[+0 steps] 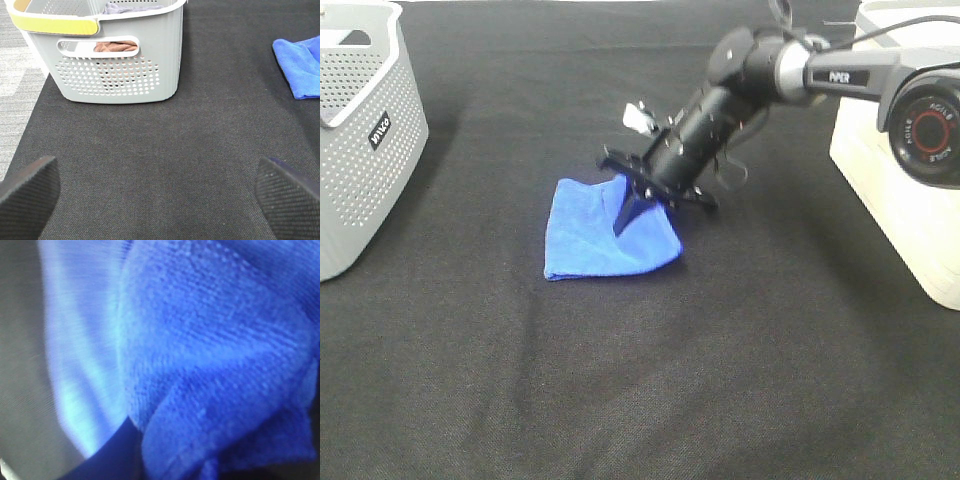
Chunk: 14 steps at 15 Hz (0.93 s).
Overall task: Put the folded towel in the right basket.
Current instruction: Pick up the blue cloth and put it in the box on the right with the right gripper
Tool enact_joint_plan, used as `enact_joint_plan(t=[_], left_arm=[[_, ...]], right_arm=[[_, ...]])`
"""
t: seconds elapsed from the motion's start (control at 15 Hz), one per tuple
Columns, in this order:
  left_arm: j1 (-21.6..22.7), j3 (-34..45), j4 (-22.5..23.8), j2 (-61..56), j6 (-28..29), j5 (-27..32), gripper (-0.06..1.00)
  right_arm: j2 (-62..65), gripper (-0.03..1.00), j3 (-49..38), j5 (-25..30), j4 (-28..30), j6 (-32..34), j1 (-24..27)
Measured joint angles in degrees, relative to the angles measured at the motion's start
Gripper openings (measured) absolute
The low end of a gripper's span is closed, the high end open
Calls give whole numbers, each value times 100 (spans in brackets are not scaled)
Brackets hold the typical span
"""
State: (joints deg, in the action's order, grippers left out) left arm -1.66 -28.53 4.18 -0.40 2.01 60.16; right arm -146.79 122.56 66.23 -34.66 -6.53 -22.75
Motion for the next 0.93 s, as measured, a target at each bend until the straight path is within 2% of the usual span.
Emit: enact_joint_plan(t=[0.07,0.2,0.27,0.4,0.6,0.67,0.8,0.87,0.93], left_arm=[[0,0,0,0,0,0,99],[0,0,0,0,0,0,99],[0,0,0,0,0,0,99],[0,0,6,0,0,0,99],[0,0,6,0,0,0,99],[0,0,17,0,0,0,99],[0,0,17,0,0,0,99],[0,0,17,0,0,0,99],[0,0,17,0,0,0,99]], right_arm=[[0,17,550,241,17,80,0],[40,17,1885,281,-86,264,57],[178,17,2699,292,-269,424,246],[561,17,3507,304,-327,550,659],[1364,17,3718,321,-327,619,1564],[1736,17,3718,332,-252,619,2126],[2086,17,3718,338,-52,619,2773],[2086,17,3718,338,-52,619,2773],[2217,17,3718,338,40,619,3077]])
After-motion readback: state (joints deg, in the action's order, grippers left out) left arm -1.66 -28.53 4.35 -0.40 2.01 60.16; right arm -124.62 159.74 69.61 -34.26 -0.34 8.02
